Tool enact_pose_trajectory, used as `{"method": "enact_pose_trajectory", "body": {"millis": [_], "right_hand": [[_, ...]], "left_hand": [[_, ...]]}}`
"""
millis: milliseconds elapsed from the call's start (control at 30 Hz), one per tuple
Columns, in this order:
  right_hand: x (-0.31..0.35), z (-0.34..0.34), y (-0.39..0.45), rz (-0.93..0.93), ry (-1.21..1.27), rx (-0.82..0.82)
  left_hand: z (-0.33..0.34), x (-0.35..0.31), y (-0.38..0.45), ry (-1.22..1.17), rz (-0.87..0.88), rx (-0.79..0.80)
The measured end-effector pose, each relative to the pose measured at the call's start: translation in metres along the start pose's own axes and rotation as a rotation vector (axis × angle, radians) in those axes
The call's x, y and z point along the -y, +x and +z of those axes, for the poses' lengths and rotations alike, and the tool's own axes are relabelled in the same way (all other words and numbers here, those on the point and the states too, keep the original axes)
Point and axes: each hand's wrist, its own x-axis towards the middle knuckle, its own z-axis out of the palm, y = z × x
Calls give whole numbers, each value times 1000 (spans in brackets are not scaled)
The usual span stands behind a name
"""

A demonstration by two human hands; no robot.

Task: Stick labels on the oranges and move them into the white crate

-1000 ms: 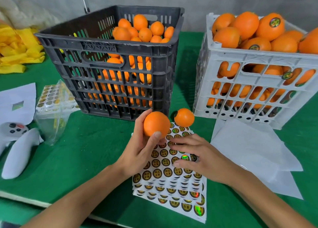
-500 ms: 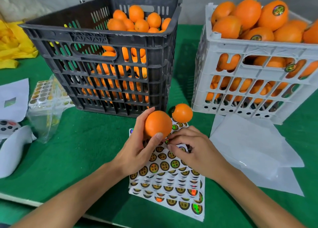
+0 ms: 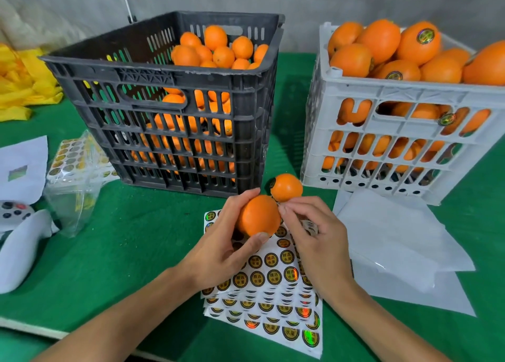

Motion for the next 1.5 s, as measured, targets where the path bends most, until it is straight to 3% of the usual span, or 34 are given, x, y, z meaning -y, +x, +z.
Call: {"method": "enact_pose_trajectory", "body": {"millis": [200,367,500,700,900,1033,1300,1367,1500], "right_hand": [[-3,-1,-6,-6,-67,229],[-1,2,-12,-170,-424,302],[25,-6,6,-295,-564,53],[80,-60,93,-420,-635,-387],[121,-118,170,-234,-803,-463],[118,-132,199,-45,-1058,-367],[101,-109,214,-104,-1117,-397],[97,-112,214,-109,-1128,-392],[98,-113,220,-159,-1187,-379]], "left_hand": [[0,2,3,-115,-48,-69],[0,-11,8,-250,-59,-138],[1,-45,30,-324,49,-184],[-5,-149,135,-345,248,-225],[-7,-223,238,-104,315,-168],[-27,-228,277,300,244,-109],[-147,-171,273,506,-66,-218],[-180,-143,261,619,-238,-153],[-230,-97,238,777,-600,123]]}}
